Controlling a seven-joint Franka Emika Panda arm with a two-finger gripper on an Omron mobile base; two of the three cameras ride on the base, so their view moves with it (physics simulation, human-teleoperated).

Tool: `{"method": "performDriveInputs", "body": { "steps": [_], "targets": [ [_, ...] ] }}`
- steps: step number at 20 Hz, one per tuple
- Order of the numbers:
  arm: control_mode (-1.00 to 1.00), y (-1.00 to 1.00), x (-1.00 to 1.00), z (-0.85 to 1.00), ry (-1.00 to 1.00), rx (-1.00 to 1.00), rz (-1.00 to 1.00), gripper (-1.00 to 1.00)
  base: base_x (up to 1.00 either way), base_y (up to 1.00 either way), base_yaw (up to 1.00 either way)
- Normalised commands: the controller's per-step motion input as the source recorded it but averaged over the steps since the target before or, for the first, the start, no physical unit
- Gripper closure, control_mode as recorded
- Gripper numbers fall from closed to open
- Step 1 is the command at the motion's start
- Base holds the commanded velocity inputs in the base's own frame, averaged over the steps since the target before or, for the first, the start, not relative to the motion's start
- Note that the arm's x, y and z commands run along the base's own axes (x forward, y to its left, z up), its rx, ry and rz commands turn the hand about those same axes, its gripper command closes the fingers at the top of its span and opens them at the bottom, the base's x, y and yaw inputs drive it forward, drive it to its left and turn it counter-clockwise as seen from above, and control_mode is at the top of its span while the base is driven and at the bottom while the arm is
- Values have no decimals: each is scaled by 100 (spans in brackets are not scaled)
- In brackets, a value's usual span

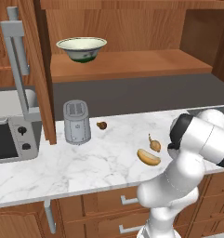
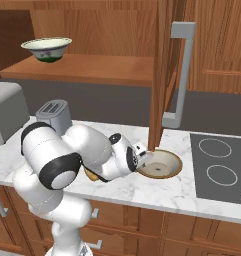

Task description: Pick both bowls and place them on the counter. Then place the onion in one bowl and place the hotdog bun in the other bowl.

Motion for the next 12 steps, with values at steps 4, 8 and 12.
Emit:
{"method": "performDriveInputs", "body": {
  "steps": [4,8,12],
  "targets": [
    [-100,0,-3,0,0,1,0,-100,0,0,0],
    [-100,16,-40,14,0,0,0,-100,0,0,0],
    [-100,27,-67,50,-5,5,-2,-100,0,0,0]
  ]
}}
